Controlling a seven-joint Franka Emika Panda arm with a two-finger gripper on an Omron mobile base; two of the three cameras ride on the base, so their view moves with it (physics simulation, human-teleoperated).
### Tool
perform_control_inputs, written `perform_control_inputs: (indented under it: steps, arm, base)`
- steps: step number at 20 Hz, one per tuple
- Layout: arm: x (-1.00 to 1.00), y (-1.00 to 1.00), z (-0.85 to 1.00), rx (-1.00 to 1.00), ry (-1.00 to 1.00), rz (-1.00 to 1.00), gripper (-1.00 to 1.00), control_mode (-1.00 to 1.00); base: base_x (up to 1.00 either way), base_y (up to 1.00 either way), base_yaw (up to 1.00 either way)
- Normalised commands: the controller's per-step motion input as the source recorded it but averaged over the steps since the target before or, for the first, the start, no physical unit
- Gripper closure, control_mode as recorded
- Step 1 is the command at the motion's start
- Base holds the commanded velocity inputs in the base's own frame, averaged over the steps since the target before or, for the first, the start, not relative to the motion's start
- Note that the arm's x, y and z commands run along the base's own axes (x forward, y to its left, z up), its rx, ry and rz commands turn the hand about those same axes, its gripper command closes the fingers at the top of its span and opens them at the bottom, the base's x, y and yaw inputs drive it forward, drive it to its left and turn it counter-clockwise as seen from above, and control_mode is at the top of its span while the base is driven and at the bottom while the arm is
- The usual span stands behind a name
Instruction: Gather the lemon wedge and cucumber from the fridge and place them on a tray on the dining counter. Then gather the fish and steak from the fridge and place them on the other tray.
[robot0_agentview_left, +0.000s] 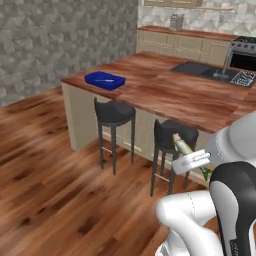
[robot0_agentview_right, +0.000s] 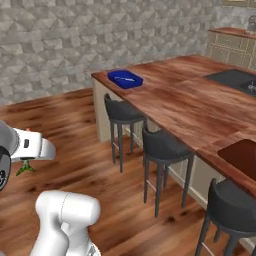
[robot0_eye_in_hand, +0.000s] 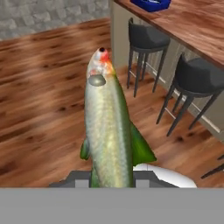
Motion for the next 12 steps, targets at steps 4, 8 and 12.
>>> perform_control_inputs:
  steps: [4,8,12]
  arm:
    - [0.00,0.00,0.00,0.00,0.00,0.00,1.00,1.00]
    - [0.00,0.00,0.00,0.00,0.00,0.00,1.00,1.00]
    - [0.00,0.00,0.00,0.00,0.00,0.00,1.00,1.00]
  base:
    - [0.78,0.77,-0.42]
    - [0.82,0.85,-0.39]
    - [0.82,0.86,-0.38]
